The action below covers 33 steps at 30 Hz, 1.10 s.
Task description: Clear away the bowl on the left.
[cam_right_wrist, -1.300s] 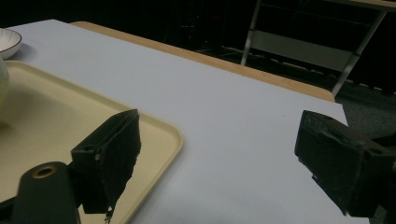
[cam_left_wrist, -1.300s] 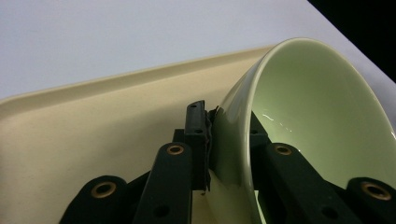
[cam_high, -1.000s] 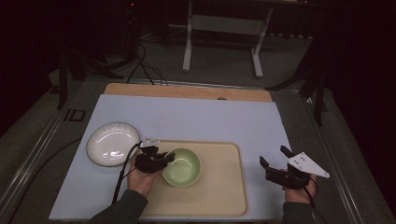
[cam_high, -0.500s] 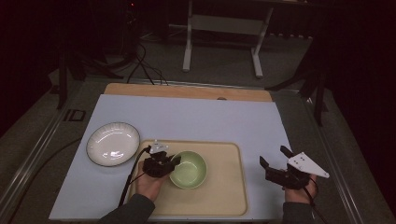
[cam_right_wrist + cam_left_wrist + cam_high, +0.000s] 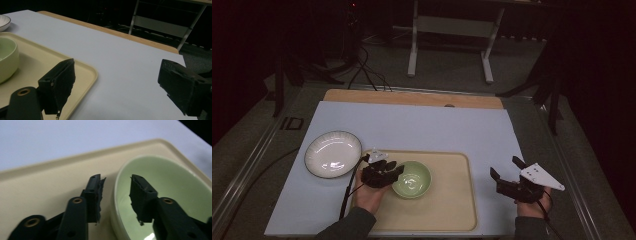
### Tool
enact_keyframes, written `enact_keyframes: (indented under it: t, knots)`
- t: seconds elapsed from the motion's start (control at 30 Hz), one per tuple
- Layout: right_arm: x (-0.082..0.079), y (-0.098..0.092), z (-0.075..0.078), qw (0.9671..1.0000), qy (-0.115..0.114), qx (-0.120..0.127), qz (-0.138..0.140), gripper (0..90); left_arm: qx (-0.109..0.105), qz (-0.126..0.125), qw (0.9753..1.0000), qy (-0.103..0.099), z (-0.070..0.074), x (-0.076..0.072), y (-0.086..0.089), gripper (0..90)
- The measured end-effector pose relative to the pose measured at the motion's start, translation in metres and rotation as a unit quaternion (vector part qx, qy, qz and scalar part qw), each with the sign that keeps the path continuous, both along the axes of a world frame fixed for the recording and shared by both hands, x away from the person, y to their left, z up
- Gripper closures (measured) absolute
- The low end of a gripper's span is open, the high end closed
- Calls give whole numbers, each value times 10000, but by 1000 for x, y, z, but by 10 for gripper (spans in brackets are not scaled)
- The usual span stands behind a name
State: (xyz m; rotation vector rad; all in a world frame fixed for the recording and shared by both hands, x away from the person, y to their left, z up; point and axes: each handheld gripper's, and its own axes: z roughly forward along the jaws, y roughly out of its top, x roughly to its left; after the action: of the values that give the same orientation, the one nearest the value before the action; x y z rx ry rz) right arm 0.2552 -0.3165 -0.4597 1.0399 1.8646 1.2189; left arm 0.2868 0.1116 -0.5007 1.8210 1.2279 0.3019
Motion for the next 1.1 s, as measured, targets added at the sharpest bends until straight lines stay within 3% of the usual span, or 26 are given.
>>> enact_keyframes:
  t: [0.33,0.5,0.73,0.93,1.1]
  knots:
    - [0,0,0,10000,-3,-4,2,140,65,301,9987,-399,24,-4,24,505]
    - [0,0,0,10000,-2,1,4,140,314,418,9974,-497,33,-5,38,456]
    - [0,0,0,10000,-8,0,0,140,648,687,9919,-854,47,-11,59,408]
    - [0,0,0,10000,-5,6,-9,140,619,865,9893,-1003,56,-14,80,363]
    - [-1,-1,0,10000,-16,15,-13,140,682,1116,9848,-1141,61,-20,98,335]
